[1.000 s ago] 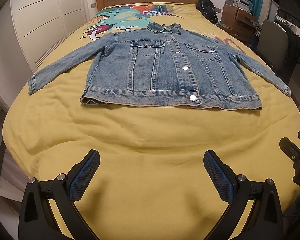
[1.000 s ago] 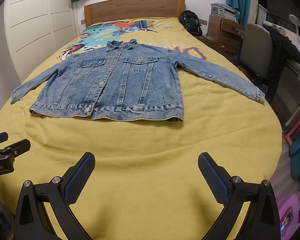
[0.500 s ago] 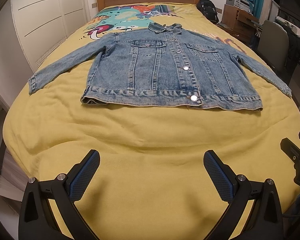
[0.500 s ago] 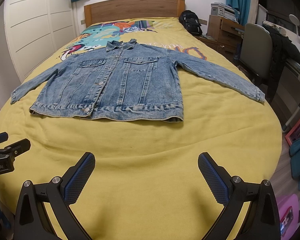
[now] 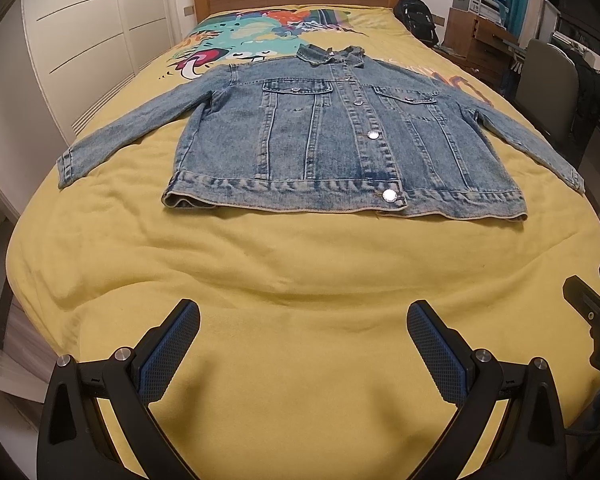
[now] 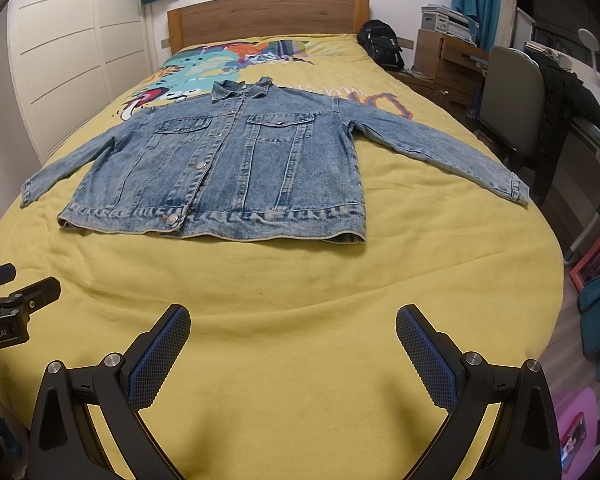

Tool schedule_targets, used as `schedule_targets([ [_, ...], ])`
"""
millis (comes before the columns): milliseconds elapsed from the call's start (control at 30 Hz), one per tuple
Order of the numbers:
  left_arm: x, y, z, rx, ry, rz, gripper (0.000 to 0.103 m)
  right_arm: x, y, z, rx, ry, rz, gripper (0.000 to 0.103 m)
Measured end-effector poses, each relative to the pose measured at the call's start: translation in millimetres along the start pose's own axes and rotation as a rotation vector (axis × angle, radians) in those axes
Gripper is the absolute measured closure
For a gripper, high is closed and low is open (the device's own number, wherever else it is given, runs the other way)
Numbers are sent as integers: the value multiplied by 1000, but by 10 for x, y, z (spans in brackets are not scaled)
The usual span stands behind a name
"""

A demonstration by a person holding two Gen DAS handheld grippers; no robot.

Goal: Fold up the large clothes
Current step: 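Move the right tool to the jacket sleeve cuff and grasp it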

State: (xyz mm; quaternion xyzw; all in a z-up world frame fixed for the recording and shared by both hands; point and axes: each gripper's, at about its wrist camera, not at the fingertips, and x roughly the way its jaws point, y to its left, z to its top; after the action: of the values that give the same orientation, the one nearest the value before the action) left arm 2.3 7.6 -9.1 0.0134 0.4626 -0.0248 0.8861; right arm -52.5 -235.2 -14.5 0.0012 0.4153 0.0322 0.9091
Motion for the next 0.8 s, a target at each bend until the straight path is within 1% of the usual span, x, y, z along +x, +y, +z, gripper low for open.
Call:
schedule_targets([
  [300, 33, -11, 16, 8, 21, -7, 1, 10, -44, -5, 3, -1, -2, 0],
  [467, 5, 16, 77, 27, 19, 18, 1, 6, -147, 29, 25, -1, -6, 0],
  [633, -55, 93, 219, 28, 14, 41, 1, 24, -256, 163, 70, -5, -2, 0],
  [800, -82, 174, 446, -6, 18, 49, 1, 88, -459, 431, 134, -31, 2, 0],
])
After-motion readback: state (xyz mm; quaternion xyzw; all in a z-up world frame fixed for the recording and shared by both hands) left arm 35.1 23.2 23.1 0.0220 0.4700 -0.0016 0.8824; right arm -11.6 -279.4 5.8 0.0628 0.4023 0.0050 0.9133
